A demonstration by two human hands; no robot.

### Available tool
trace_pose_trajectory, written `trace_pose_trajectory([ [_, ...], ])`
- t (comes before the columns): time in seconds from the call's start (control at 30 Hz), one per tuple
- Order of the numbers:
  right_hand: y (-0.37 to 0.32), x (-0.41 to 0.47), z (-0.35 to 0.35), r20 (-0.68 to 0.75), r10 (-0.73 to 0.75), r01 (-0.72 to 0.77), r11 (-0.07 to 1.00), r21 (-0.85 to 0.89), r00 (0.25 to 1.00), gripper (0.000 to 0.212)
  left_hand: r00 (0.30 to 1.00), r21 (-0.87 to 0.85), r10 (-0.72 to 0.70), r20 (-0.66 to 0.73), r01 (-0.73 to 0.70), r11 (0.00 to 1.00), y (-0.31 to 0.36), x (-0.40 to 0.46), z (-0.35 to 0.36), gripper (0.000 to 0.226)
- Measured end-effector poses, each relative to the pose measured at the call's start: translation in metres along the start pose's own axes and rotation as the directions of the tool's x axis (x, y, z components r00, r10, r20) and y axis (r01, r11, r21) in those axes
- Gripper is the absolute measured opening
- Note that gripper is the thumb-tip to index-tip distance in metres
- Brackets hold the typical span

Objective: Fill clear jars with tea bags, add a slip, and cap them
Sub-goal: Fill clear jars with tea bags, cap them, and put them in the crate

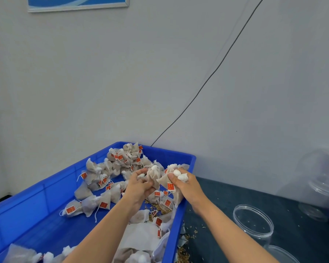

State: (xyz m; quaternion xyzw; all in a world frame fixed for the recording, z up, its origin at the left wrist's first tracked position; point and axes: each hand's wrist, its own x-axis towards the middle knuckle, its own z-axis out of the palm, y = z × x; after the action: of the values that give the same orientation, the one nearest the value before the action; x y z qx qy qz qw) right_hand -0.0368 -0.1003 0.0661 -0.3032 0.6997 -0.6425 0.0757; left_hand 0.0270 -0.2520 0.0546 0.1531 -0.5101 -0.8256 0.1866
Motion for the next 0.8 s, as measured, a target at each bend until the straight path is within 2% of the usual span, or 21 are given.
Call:
trace_pose_trajectory([
  [0.07,-0.001,0.000,-0.001,0.024,0.000,0.000,1.000,-0.009,1.000,0.007,0.995,0.204,0.086,0.044,-0.093,0.974,-0.001,-0.003,0.000,0.050],
  [0.1,-0.002,-0.001,-0.001,0.038,-0.003,0.003,1.000,-0.014,0.999,0.004,0.984,0.382,0.167,0.056,-0.176,0.907,-0.002,-0.003,-0.001,0.049],
  [0.17,-0.002,-0.001,-0.001,0.048,-0.010,0.011,1.000,-0.019,0.999,0.002,0.935,0.680,0.333,0.123,-0.324,0.658,-0.003,-0.002,-0.002,0.038],
  [0.2,-0.002,-0.002,-0.001,0.047,-0.013,0.014,1.000,-0.017,0.999,0.002,0.908,0.763,0.394,0.140,-0.353,0.541,-0.004,0.000,-0.003,0.033],
  [0.23,-0.002,-0.002,-0.001,0.045,-0.016,0.016,1.000,-0.014,0.999,0.005,0.884,0.806,0.447,0.137,-0.361,0.468,-0.004,0.001,-0.003,0.031],
  [0.3,-0.001,-0.001,-0.001,0.053,-0.016,0.018,0.999,-0.028,0.998,0.014,0.837,0.825,0.539,0.095,-0.370,0.428,-0.003,0.001,-0.006,0.026],
  [0.37,-0.002,-0.002,-0.001,0.083,-0.011,0.015,0.999,-0.047,0.997,0.014,0.837,0.788,0.546,0.023,-0.352,0.506,-0.004,0.003,-0.006,0.022],
  [0.47,-0.004,-0.003,-0.001,0.108,-0.007,0.015,0.998,-0.067,0.994,0.008,0.922,0.611,0.383,-0.061,-0.269,0.745,-0.003,0.001,-0.001,0.021],
  [0.53,-0.004,-0.003,-0.002,0.110,-0.014,0.020,0.998,-0.062,0.994,0.010,0.961,0.511,0.273,-0.044,-0.213,0.833,-0.003,0.000,0.003,0.026],
  [0.63,-0.007,-0.003,-0.004,0.119,-0.006,0.012,0.999,-0.050,0.993,0.008,0.992,0.384,0.123,0.009,-0.117,0.916,-0.002,-0.002,0.008,0.038],
  [0.8,-0.011,-0.002,-0.007,0.113,0.003,0.004,0.998,-0.055,0.994,0.007,0.995,0.363,-0.018,0.101,-0.020,0.932,0.002,-0.005,0.012,0.062],
])
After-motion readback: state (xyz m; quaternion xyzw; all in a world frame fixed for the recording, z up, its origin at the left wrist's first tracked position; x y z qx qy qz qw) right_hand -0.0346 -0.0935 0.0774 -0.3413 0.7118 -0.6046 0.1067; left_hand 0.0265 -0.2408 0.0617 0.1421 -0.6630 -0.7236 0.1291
